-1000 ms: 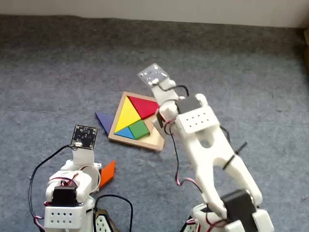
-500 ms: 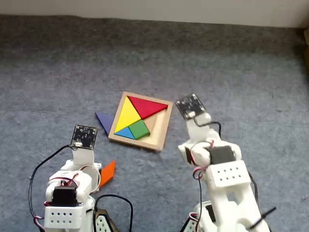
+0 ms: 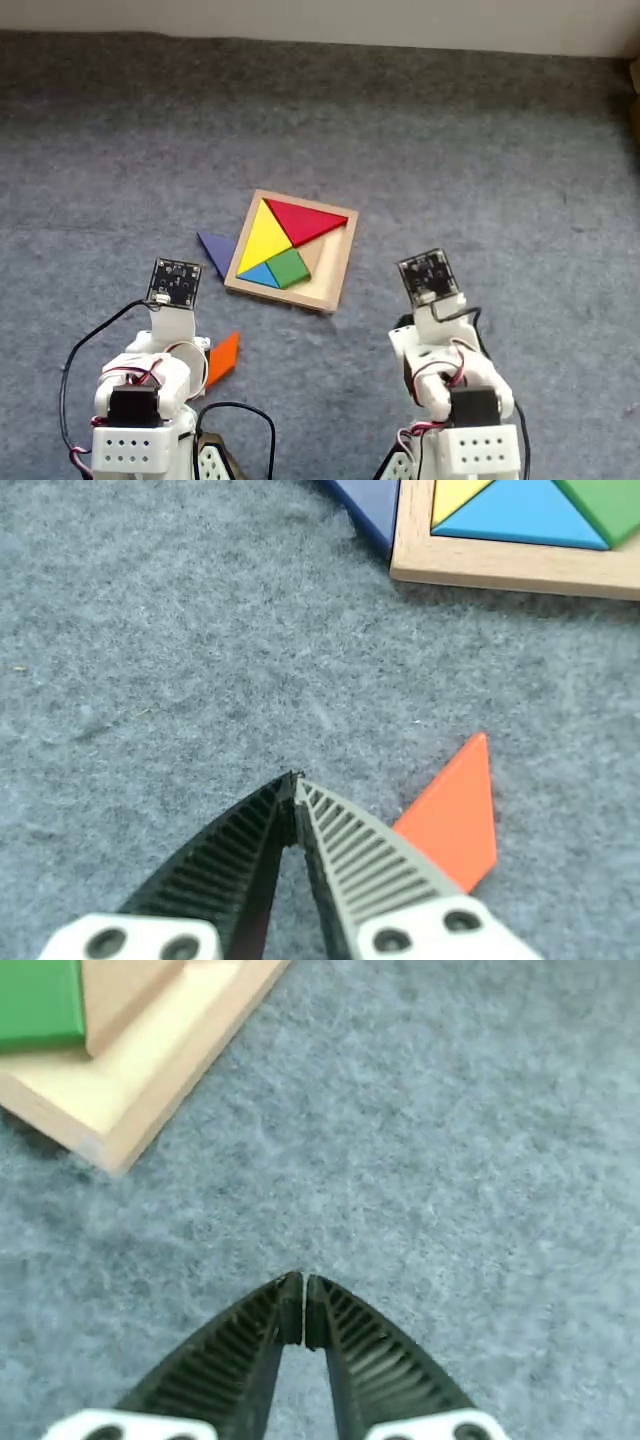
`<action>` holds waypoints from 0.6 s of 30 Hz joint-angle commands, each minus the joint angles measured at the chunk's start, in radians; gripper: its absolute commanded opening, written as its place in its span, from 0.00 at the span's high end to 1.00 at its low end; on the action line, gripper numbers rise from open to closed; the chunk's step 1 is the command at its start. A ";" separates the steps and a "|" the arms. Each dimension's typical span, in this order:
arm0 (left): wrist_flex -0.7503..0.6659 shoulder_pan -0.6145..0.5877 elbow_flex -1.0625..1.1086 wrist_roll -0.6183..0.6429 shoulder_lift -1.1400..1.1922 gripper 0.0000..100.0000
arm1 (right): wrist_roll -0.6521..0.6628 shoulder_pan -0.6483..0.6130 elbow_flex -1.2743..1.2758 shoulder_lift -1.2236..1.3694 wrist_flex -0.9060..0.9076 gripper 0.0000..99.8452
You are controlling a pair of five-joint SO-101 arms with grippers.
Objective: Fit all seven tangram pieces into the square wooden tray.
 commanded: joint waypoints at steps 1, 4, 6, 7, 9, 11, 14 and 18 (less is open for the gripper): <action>0.006 -0.010 0.019 -0.005 -0.041 0.99 | -0.009 0.044 0.050 -0.183 -0.012 0.98; 0.006 -0.010 0.019 -0.005 -0.041 0.99 | -0.009 0.073 0.125 -0.229 -0.015 0.98; 0.006 -0.010 0.019 -0.005 -0.041 0.99 | -0.009 0.084 0.153 -0.203 -0.015 0.98; 0.006 -0.007 0.019 -0.003 -0.041 0.99 | -0.009 0.085 0.160 -0.199 -0.015 0.98; 0.006 -0.005 0.019 -0.002 -0.041 0.99 | -0.009 0.082 0.173 -0.199 -0.016 0.98; 0.006 -0.005 0.019 -0.002 -0.041 0.99 | -0.009 0.077 0.219 -0.199 -0.018 0.98; 0.006 -0.010 0.018 -0.006 -0.041 0.99 | -0.006 0.077 0.272 -0.199 -0.015 0.98; 0.003 -0.018 -0.033 -0.008 -0.041 0.99 | -0.005 0.079 0.278 -0.194 -0.012 0.98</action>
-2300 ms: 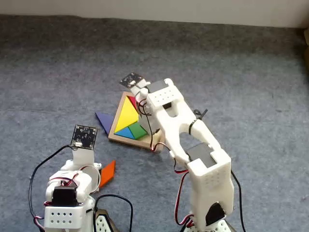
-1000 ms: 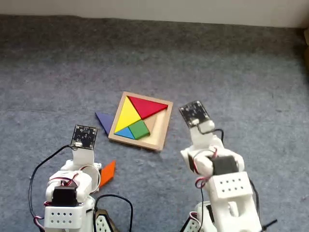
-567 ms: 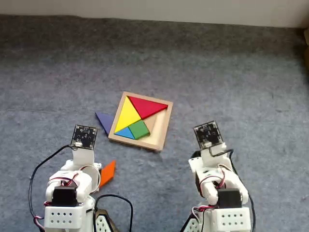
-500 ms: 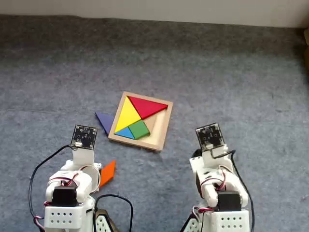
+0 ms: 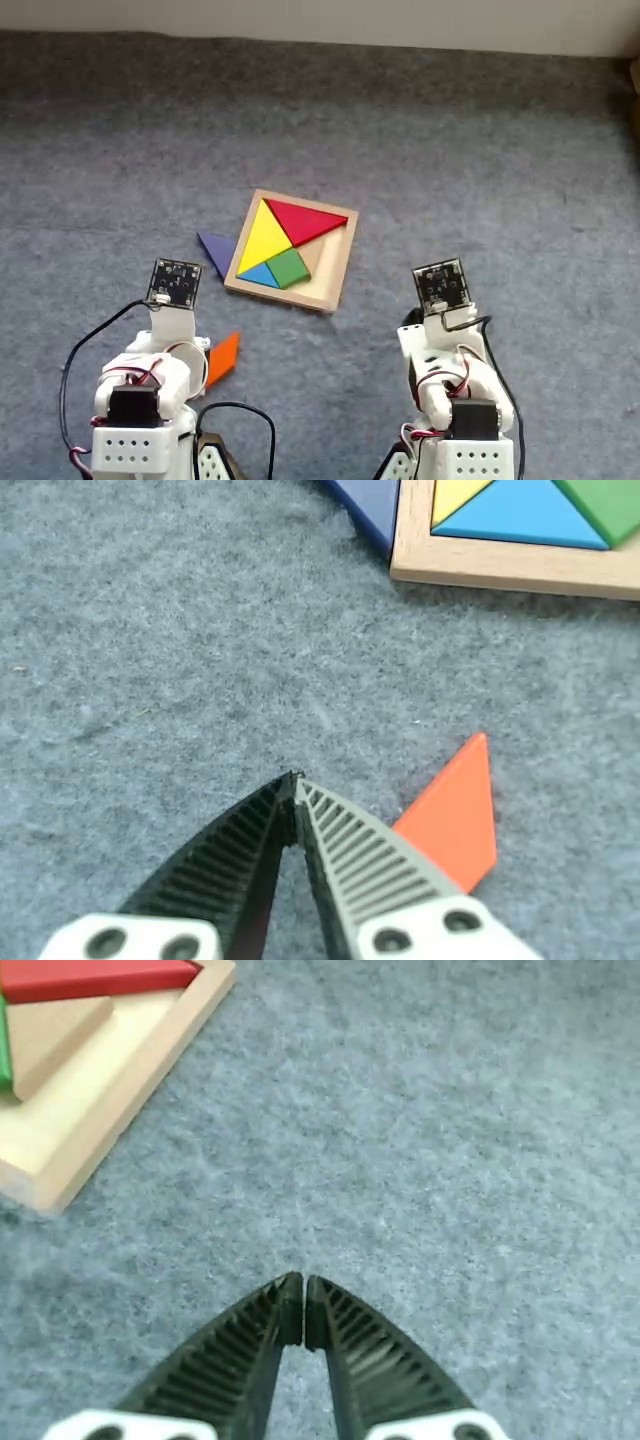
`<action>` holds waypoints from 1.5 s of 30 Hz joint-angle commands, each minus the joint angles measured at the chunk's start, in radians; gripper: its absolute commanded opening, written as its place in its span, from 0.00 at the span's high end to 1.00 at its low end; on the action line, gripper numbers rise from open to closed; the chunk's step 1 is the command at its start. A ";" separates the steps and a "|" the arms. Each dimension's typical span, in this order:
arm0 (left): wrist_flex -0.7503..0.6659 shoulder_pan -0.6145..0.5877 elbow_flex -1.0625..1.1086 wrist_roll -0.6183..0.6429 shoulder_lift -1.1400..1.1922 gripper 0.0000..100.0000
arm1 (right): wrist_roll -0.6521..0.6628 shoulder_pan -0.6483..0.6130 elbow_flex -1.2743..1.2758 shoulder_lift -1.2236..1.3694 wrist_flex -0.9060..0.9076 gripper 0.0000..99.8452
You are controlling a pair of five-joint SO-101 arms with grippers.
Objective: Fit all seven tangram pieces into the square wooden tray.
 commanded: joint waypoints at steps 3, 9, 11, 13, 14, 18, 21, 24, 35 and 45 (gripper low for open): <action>-0.040 -0.024 -0.122 -0.052 -0.041 0.99 | -0.003 0.012 0.151 0.008 -0.012 0.98; -0.040 -0.028 -0.268 -0.391 -0.031 0.87 | -0.003 0.012 0.151 0.007 -0.012 0.98; 0.009 -0.024 -0.314 -0.396 -0.030 0.86 | -0.003 0.012 0.151 0.007 -0.012 0.98; 0.055 -0.019 -0.369 -0.416 0.001 0.85 | -0.003 0.012 0.151 0.007 -0.012 0.98; 0.075 -0.016 -0.400 -0.440 0.033 0.85 | -0.003 0.012 0.151 0.007 -0.012 0.98; 0.129 -0.019 -0.519 -0.505 0.252 0.81 | -0.003 0.012 0.151 0.007 -0.012 0.98; 0.140 -0.016 -0.587 -0.508 0.456 0.71 | -0.003 0.012 0.151 0.007 -0.012 0.98; 0.117 -0.015 -0.630 -0.509 0.634 0.67 | -0.003 0.012 0.151 0.007 -0.012 0.98; -0.035 0.047 -0.639 -0.588 1.082 0.67 | -0.003 0.012 0.151 0.007 -0.012 0.98; -0.184 0.116 -0.638 -0.582 1.408 0.69 | -0.003 0.012 0.151 0.007 -0.012 0.98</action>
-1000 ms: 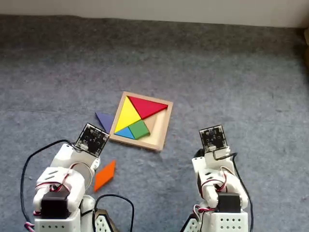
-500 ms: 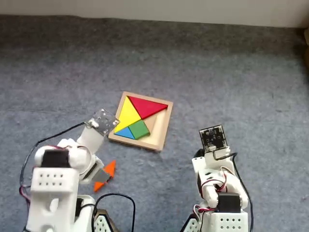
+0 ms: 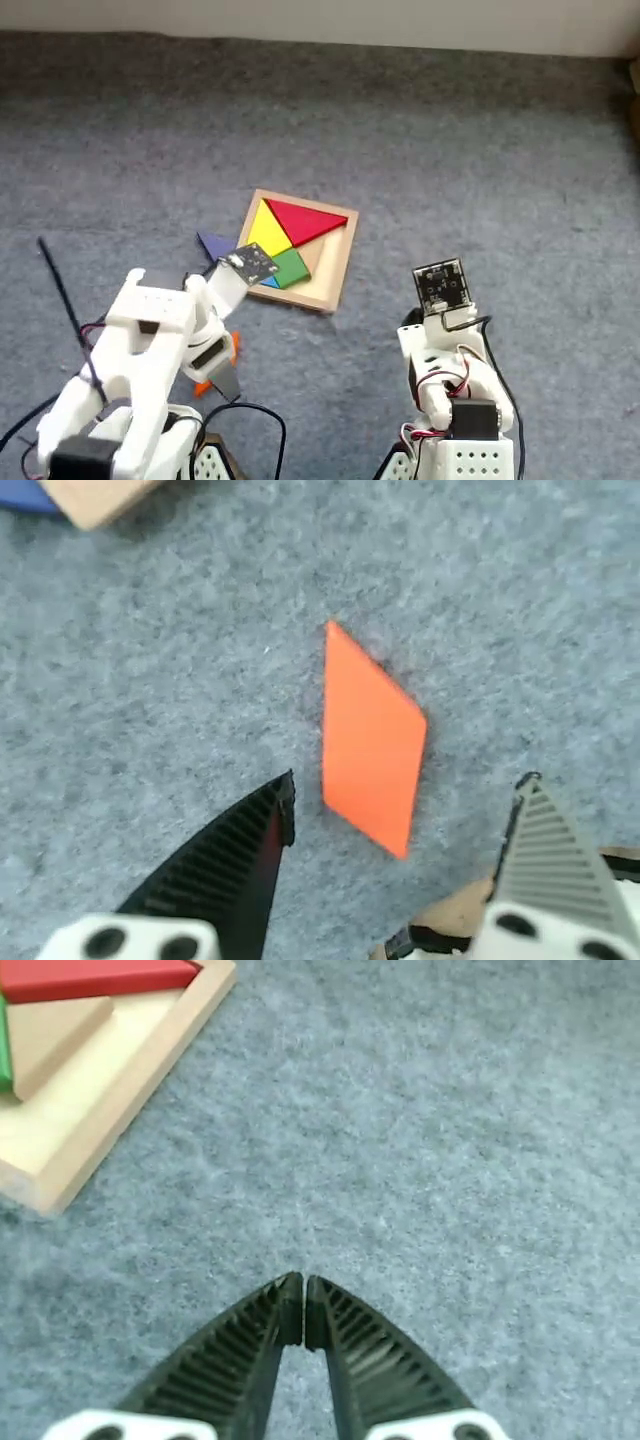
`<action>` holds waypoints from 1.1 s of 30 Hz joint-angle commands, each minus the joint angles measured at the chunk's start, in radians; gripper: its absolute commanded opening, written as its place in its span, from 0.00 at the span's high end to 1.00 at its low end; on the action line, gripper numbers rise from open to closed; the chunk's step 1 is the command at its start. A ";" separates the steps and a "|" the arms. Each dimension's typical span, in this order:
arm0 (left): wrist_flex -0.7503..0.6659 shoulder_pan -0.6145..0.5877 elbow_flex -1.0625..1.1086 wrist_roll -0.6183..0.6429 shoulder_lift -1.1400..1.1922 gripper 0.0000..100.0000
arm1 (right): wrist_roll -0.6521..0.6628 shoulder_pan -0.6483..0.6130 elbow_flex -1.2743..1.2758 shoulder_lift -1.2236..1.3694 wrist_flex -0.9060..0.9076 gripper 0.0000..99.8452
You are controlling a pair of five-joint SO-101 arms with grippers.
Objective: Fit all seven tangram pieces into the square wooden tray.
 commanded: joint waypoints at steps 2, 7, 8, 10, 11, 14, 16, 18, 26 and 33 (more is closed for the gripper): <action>-0.115 0.016 -0.044 0.000 0.137 0.75 | -0.003 0.013 0.151 0.007 -0.012 0.98; -0.141 0.022 -0.065 0.000 0.176 0.91 | -0.003 0.013 0.151 0.007 -0.012 0.98; -0.141 0.022 -0.065 0.000 0.165 0.92 | -0.003 0.013 0.151 0.007 -0.012 0.98; -0.141 0.021 -0.065 0.000 0.131 0.93 | -0.003 0.013 0.151 0.007 -0.012 0.98; -0.140 0.019 -0.065 0.000 0.108 0.93 | -0.003 0.013 0.151 0.007 -0.012 0.98; -0.097 0.022 -0.067 0.002 0.025 0.94 | -0.003 0.013 0.151 0.007 -0.012 0.98; -0.064 0.024 -0.067 0.009 -0.047 0.94 | -0.003 0.013 0.151 0.007 -0.012 0.98; -0.057 0.024 -0.067 0.074 -0.125 0.94 | -0.003 0.013 0.151 0.007 -0.012 0.98; -0.061 0.099 -0.067 0.247 -0.328 0.94 | -0.003 0.013 0.151 0.007 -0.012 0.98; -0.176 0.163 -0.059 0.318 -0.328 0.94 | -0.003 0.013 0.151 0.007 -0.012 0.98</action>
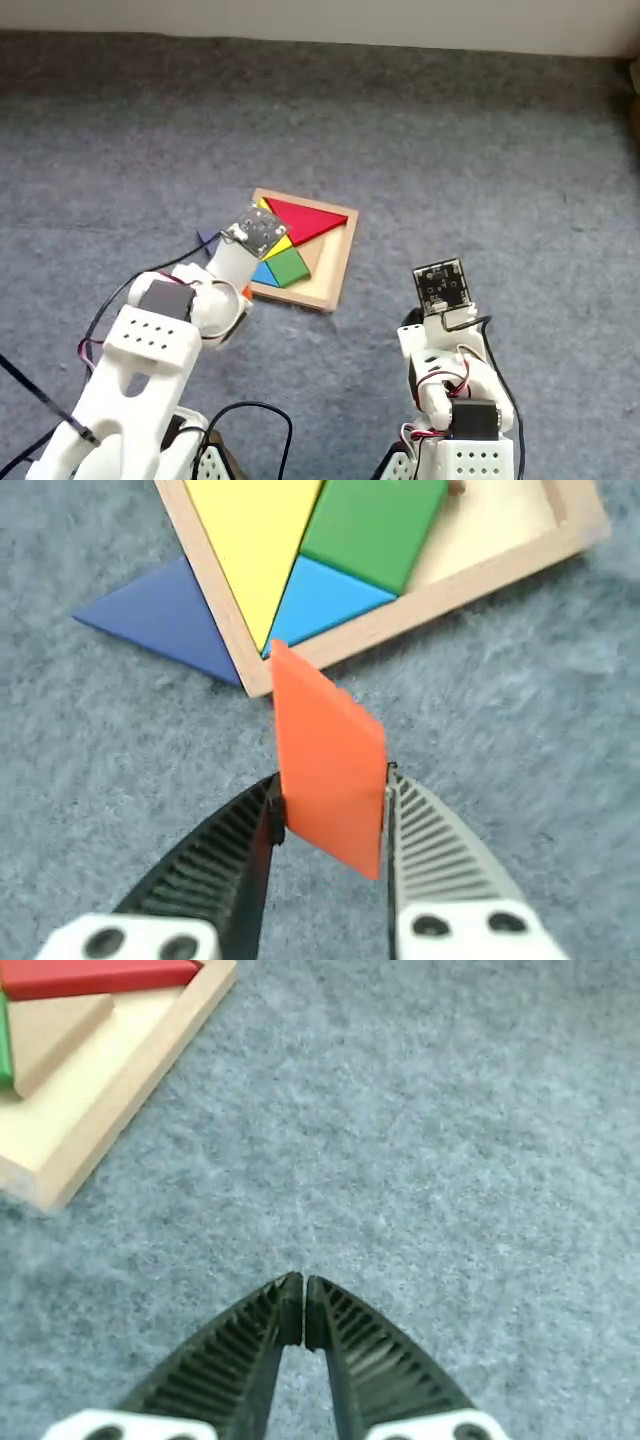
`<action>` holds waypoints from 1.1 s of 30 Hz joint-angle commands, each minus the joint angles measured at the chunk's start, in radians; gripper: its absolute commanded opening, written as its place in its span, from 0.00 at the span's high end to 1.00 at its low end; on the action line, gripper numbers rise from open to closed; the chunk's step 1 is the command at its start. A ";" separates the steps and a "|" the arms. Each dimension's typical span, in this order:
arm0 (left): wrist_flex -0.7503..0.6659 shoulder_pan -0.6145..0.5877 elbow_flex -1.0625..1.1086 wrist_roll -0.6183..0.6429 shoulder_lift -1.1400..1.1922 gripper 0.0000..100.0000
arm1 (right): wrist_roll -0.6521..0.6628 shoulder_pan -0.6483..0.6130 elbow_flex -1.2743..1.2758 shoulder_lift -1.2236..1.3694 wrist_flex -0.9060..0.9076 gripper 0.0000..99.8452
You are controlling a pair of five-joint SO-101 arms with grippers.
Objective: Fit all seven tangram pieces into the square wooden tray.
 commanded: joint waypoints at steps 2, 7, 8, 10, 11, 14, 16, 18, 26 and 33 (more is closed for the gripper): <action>-0.057 0.024 -0.030 0.020 -0.021 0.94 | -0.003 0.013 0.151 0.007 -0.012 0.98; -0.057 0.016 -0.031 0.021 -0.021 0.84 | -0.003 0.013 0.151 0.007 -0.012 0.98; -0.054 0.016 -0.030 0.021 -0.021 0.80 | -0.003 0.013 0.151 0.007 -0.012 0.98; -0.052 0.016 -0.030 0.023 -0.021 0.75 | -0.003 0.013 0.151 0.007 -0.012 0.98; -0.052 0.016 -0.030 0.025 -0.021 0.74 | -0.003 0.013 0.151 0.007 -0.012 0.98; -0.052 0.008 -0.038 0.075 -0.024 0.74 | -0.003 0.013 0.151 0.007 -0.012 0.98; -0.052 -0.004 -0.038 0.081 -0.028 0.74 | -0.003 0.013 0.151 0.007 -0.012 0.98; -0.051 -0.019 -0.038 0.080 -0.030 0.74 | -0.003 0.013 0.151 0.007 -0.012 0.98; -0.034 0.031 -0.005 0.080 -0.022 0.74 | -0.003 0.013 0.151 0.007 -0.012 0.98; 0.028 0.213 -0.005 0.081 -0.018 0.73 | -0.003 0.013 0.151 0.007 -0.012 0.98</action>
